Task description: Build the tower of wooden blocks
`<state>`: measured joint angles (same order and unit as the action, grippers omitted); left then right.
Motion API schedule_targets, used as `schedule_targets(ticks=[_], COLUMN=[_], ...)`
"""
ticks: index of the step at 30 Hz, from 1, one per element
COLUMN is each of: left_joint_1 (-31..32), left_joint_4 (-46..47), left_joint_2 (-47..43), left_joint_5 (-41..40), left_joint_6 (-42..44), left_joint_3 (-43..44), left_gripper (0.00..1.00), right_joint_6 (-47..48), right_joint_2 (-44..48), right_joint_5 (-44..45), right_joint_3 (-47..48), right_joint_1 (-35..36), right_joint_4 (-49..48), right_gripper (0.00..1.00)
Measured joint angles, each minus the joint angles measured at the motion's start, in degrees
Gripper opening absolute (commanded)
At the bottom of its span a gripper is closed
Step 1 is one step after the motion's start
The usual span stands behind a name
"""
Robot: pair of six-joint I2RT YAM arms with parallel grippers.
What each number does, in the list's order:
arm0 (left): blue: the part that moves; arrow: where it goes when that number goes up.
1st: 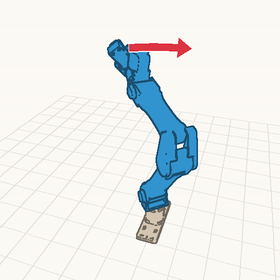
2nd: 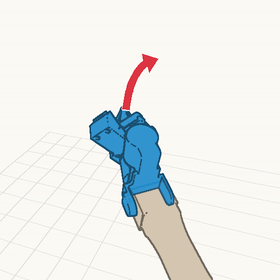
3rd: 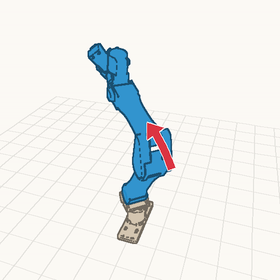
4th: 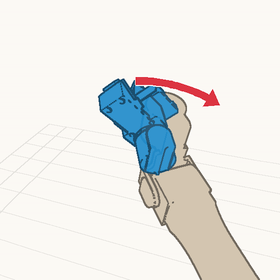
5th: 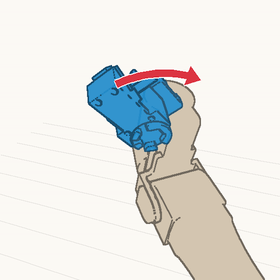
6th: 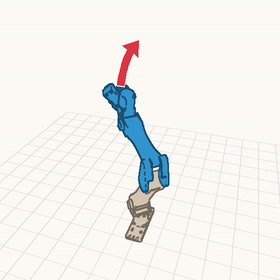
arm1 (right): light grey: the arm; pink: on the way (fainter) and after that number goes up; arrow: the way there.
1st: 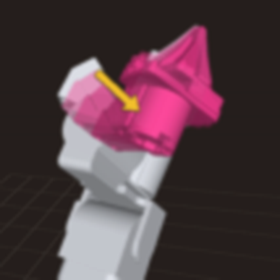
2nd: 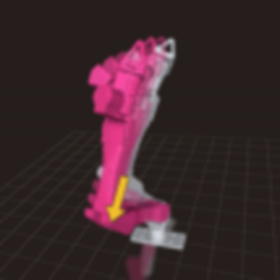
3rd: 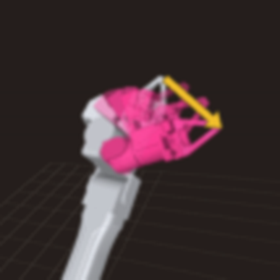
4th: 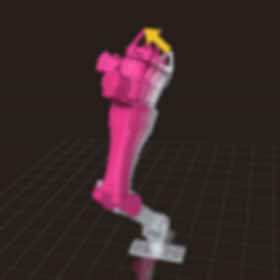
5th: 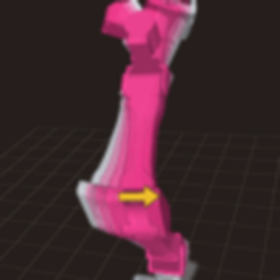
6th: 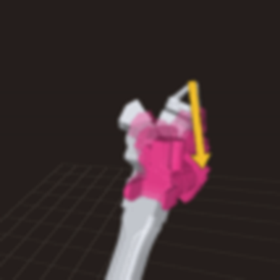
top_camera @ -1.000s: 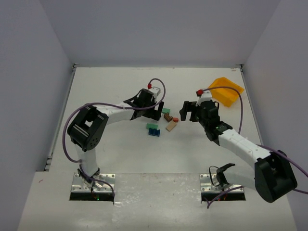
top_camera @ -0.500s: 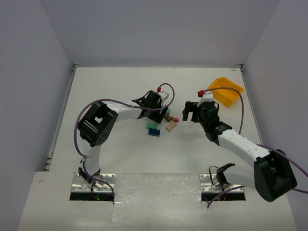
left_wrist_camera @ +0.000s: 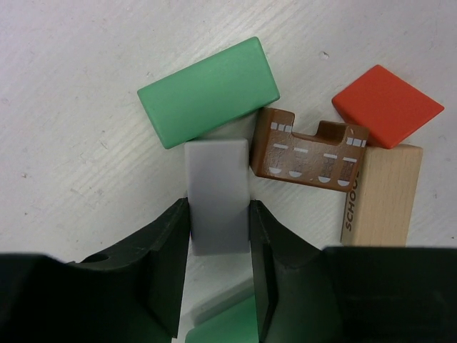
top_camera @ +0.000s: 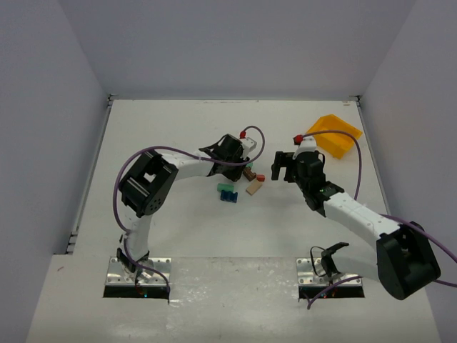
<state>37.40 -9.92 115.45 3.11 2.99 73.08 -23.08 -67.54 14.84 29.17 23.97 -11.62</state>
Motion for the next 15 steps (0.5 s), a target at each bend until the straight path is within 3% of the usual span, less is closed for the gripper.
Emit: schedule_targets(ticks=[2, 9, 15], left_joint_1=[0.1, 0.4, 4.4], left_joint_4=[0.1, -1.0, -2.5], left_joint_2=[0.0, -2.0, -10.3], left_joint_5=[-0.1, 0.0, 1.4], left_joint_6=[0.2, 2.4, 5.3], left_joint_3=[0.0, 0.0, -0.4], left_gripper=[0.0, 0.0, 0.0], right_joint_6=[0.1, 0.2, 0.2], right_joint_2=[0.1, 0.8, 2.4], right_joint_5=[-0.1, -1.4, -2.9], right_joint_3=[-0.5, -1.1, -1.7], right_joint_1=[0.0, 0.0, 0.0], right_joint_4=[-0.2, -0.4, -0.6], right_gripper=[0.99, 0.99, 0.99])
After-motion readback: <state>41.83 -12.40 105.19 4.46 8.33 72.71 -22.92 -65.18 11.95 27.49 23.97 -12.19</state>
